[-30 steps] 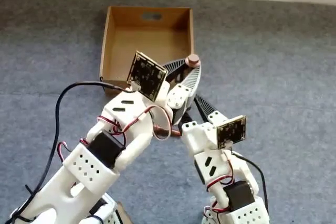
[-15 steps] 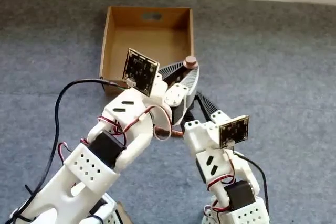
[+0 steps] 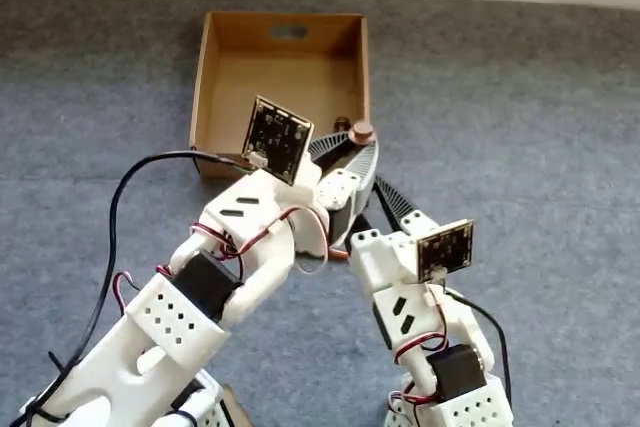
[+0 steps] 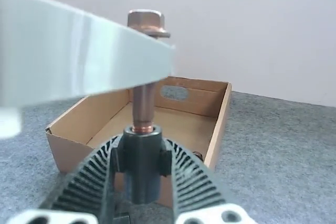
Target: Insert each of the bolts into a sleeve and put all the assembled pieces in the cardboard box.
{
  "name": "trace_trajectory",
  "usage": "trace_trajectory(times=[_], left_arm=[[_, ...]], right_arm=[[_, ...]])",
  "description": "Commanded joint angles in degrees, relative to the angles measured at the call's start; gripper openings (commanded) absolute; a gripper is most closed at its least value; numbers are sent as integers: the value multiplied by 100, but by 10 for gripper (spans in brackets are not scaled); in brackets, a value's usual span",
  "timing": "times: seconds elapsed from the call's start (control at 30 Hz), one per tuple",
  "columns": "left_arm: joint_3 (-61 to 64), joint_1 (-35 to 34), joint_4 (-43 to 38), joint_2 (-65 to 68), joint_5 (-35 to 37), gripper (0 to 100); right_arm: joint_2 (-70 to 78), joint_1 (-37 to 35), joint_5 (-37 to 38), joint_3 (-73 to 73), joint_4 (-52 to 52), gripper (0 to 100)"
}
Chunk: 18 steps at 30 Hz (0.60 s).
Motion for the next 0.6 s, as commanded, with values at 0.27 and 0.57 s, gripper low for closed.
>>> trace_trajectory(times=[0.27,0.57], left_arm=[[-57,-101,431,-75,-9,9],[277,-101,413,-66,-26,9]], right_arm=[[-66,479,9,-101,-145,7],[-66,470,9,-110,-136,7]])
